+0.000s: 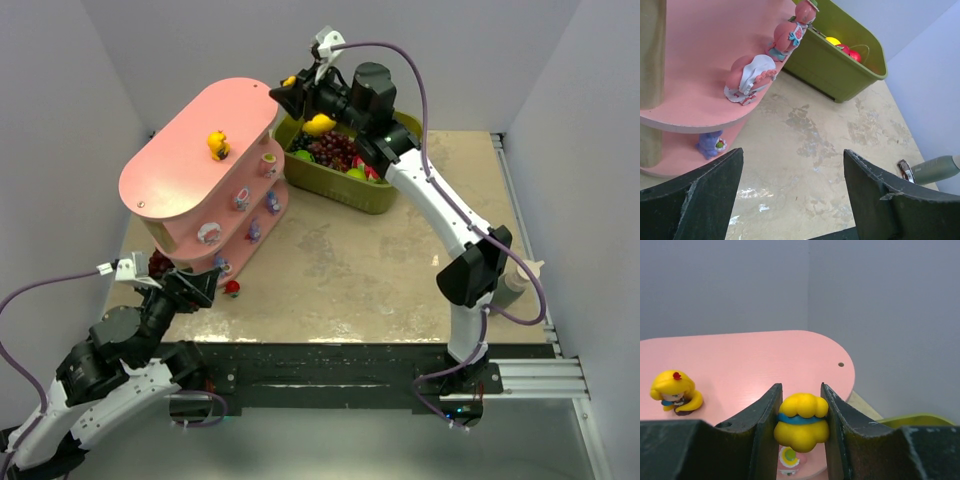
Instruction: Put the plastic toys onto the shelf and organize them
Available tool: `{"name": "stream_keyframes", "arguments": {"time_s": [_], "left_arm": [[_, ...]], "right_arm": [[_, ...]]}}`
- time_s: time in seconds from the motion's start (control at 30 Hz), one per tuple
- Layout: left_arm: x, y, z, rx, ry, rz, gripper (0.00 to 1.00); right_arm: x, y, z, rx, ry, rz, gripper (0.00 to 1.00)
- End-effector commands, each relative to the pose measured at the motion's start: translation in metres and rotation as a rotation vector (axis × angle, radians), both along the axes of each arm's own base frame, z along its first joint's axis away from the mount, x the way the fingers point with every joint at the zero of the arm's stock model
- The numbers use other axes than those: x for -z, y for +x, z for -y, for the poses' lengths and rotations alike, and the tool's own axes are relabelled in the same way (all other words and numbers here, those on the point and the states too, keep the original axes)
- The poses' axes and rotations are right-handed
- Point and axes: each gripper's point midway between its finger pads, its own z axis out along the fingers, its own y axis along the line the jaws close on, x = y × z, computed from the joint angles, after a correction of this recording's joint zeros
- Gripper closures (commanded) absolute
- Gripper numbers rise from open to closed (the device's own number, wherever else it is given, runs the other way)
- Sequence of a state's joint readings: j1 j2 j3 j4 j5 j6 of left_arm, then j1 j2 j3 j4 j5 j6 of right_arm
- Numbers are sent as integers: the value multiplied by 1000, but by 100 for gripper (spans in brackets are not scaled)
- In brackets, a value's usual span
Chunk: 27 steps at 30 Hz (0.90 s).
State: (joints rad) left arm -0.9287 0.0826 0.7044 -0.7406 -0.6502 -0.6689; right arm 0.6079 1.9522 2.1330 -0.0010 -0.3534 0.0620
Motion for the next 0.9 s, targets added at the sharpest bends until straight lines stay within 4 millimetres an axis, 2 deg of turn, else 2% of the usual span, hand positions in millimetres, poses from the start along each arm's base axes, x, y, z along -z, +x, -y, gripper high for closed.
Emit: {"name": "stream_keyframes", "arguments": {"time_s": [0.0, 0.3, 0.5, 0.53, 0.6, 0.63, 0.87], "left_arm": [[-5, 4, 3, -1, -1, 21, 15], [-4, 4, 3, -4, 2, 15, 15], [-4, 4, 2, -7, 0, 16, 15], [-4, 4, 2, -7, -4, 18, 15], [-4, 4, 2, -11, -3, 14, 14], [-4, 4, 2, -10, -3, 16, 15], [-3, 4, 0, -15, -5, 15, 15]], "right_arm": [[-29, -14, -4, -61, 66, 13, 100], [-13, -11, -20, -108, 30, 26, 100], [-13, -11, -31, -79, 17, 56, 100], [-5, -8, -33, -78, 3, 33, 100], [-8, -7, -35, -78, 3, 34, 100], [-1, -5, -39, -82, -5, 24, 100], [9, 3, -49, -56, -16, 25, 100]]}}
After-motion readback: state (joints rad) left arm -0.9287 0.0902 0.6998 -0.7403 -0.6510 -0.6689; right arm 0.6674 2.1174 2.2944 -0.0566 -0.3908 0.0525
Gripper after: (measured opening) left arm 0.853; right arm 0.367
